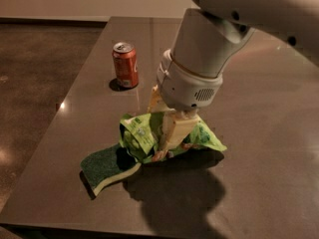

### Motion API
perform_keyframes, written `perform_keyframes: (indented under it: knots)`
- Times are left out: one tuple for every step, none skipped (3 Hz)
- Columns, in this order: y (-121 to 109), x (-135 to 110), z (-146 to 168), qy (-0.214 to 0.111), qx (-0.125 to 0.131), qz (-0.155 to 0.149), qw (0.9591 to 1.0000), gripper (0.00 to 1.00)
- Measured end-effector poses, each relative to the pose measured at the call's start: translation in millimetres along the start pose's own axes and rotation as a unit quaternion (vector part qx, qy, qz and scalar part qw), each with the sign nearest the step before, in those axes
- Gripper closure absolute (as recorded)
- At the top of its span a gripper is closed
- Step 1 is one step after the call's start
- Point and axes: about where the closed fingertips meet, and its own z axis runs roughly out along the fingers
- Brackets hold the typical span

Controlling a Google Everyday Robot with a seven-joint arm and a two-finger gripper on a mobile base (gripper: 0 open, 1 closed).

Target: Move green rice chip bag near sponge

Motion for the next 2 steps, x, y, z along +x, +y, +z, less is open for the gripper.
perform_keyframes:
  knots:
    - [-1.2, -1.8, -0.8, 0.0, 0.004, -0.001, 1.0, 0.12]
    - [-2.1, -3.3, -1.6, 0.0, 0.007, -0.002, 1.0, 0.0]
